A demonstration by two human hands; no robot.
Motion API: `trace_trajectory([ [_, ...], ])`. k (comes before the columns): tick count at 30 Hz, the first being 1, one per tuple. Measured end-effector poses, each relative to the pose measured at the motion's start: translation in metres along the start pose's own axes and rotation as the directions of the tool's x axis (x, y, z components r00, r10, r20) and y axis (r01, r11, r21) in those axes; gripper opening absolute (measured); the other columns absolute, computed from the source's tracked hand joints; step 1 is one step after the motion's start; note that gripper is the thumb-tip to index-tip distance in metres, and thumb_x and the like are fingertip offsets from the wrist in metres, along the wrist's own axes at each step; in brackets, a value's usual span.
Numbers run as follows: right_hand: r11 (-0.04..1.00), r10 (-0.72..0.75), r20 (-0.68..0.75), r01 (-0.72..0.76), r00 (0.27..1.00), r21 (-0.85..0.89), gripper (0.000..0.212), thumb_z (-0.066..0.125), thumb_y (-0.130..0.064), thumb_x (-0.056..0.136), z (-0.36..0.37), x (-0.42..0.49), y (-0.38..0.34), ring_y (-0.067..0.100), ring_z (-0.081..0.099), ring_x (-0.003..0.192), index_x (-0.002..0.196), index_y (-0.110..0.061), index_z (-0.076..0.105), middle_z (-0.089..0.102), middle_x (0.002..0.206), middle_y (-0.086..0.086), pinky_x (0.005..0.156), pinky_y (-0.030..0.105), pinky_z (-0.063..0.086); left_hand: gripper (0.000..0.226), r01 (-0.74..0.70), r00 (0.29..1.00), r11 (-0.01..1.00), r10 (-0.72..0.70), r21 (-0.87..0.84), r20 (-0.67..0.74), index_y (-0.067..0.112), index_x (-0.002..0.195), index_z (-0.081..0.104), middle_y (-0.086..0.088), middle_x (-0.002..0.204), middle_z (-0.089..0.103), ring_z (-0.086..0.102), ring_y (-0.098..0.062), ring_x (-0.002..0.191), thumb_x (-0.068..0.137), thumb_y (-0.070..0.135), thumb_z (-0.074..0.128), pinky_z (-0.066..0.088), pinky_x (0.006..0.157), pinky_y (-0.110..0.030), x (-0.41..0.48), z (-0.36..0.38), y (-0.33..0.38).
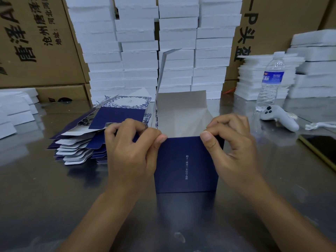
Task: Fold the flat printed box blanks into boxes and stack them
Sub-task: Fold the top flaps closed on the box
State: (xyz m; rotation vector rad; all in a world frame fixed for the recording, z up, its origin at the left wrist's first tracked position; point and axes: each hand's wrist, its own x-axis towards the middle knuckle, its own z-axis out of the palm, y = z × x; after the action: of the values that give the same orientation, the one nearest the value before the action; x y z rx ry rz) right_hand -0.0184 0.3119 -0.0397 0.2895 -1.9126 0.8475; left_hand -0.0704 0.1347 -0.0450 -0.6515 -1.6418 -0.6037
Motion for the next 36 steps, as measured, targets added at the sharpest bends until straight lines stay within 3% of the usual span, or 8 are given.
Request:
trace_trajectory([
  [5, 0.999, -0.036, -0.028, 0.036, 0.999, -0.027, 0.039, 0.042, -0.026, 0.093, -0.003, 0.001, 0.003, 0.011, 0.042, 0.091, 0.069, -0.005, 0.064, 0.055, 0.081, 0.0, 0.082, 0.013, 0.031, 0.036, 0.047, 0.999, 0.998, -0.046, -0.043, 0.024, 0.0, 0.071, 0.067, -0.008, 0.064, 0.047, 0.036, -0.015, 0.066, 0.094, 0.019, 0.048, 0.026, 0.077, -0.027, -0.001, -0.001, 0.0],
  [13, 0.995, -0.07, -0.042, 0.067, 0.997, -0.075, 0.037, 0.042, -0.024, 0.093, -0.001, 0.002, 0.005, 0.011, 0.041, 0.089, 0.068, -0.005, 0.062, 0.055, 0.08, -0.001, 0.079, 0.011, 0.031, 0.044, 0.097, 0.994, 0.992, -0.093, -0.081, 0.058, -0.001, 0.071, 0.064, -0.01, 0.065, 0.049, 0.036, -0.016, 0.068, 0.098, 0.025, 0.04, 0.029, 0.072, -0.028, 0.0, -0.002, 0.004],
  [18, 0.98, -0.164, -0.121, 0.148, 0.979, -0.13, 0.037, 0.043, -0.02, 0.092, -0.002, 0.002, 0.007, 0.013, 0.045, 0.084, 0.066, -0.002, 0.062, 0.057, 0.076, 0.002, 0.075, 0.03, 0.035, 0.04, 0.154, 0.985, 0.976, -0.14, -0.155, 0.097, -0.002, 0.072, 0.062, -0.009, 0.067, 0.047, 0.04, -0.022, 0.063, 0.097, 0.021, 0.041, 0.031, 0.057, -0.029, 0.001, -0.004, 0.004],
  [21, 0.969, -0.194, -0.134, 0.169, 0.972, -0.179, 0.036, 0.043, -0.019, 0.092, -0.001, 0.002, 0.007, 0.013, 0.044, 0.082, 0.065, -0.002, 0.061, 0.058, 0.075, 0.004, 0.074, 0.03, 0.033, 0.033, 0.151, 0.985, 0.976, -0.136, -0.159, 0.104, -0.003, 0.072, 0.061, -0.006, 0.068, 0.046, 0.037, -0.018, 0.064, 0.094, 0.014, 0.043, 0.03, 0.057, -0.028, 0.002, -0.004, 0.005],
  [25, 0.973, -0.173, -0.133, 0.148, 0.976, -0.176, 0.035, 0.043, -0.019, 0.092, -0.001, 0.001, 0.009, 0.013, 0.045, 0.082, 0.066, -0.002, 0.06, 0.058, 0.076, 0.004, 0.072, 0.029, 0.035, 0.031, 0.165, 0.983, 0.969, -0.146, -0.183, 0.116, -0.001, 0.075, 0.063, -0.003, 0.073, 0.049, 0.041, -0.018, 0.067, 0.094, 0.016, 0.045, 0.035, 0.06, -0.028, 0.0, -0.003, 0.004],
  [28, 0.979, -0.152, -0.15, 0.128, 0.977, -0.155, 0.034, 0.042, -0.017, 0.092, -0.002, 0.0, 0.009, 0.014, 0.044, 0.083, 0.068, 0.0, 0.06, 0.057, 0.079, 0.005, 0.073, 0.026, 0.036, 0.027, 0.18, 0.979, 0.956, -0.153, -0.231, 0.131, 0.001, 0.079, 0.067, -0.004, 0.078, 0.05, 0.043, -0.011, 0.071, 0.091, 0.02, 0.052, 0.036, 0.067, -0.013, 0.0, -0.003, 0.006],
  [31, 0.99, -0.11, -0.166, 0.092, 0.98, -0.11, 0.034, 0.04, -0.018, 0.093, -0.002, -0.001, 0.01, 0.013, 0.046, 0.091, 0.071, -0.002, 0.06, 0.054, 0.089, 0.002, 0.08, 0.019, 0.036, 0.025, 0.193, 0.975, 0.945, -0.155, -0.263, 0.156, 0.004, 0.08, 0.068, -0.007, 0.079, 0.051, 0.043, -0.009, 0.071, 0.089, 0.024, 0.056, 0.036, 0.07, -0.011, -0.001, -0.002, 0.007],
  [36, 0.999, -0.021, -0.179, 0.029, 0.984, 0.04, 0.033, 0.031, -0.025, 0.096, -0.004, 0.0, 0.012, 0.013, 0.052, 0.106, 0.084, -0.017, 0.061, 0.056, 0.105, -0.002, 0.09, 0.022, 0.037, 0.026, 0.229, 0.968, 0.932, -0.188, -0.279, 0.166, 0.005, 0.079, 0.066, -0.003, 0.083, 0.051, 0.042, -0.003, 0.074, 0.09, 0.025, 0.053, 0.036, 0.069, -0.008, -0.002, -0.002, 0.007],
])
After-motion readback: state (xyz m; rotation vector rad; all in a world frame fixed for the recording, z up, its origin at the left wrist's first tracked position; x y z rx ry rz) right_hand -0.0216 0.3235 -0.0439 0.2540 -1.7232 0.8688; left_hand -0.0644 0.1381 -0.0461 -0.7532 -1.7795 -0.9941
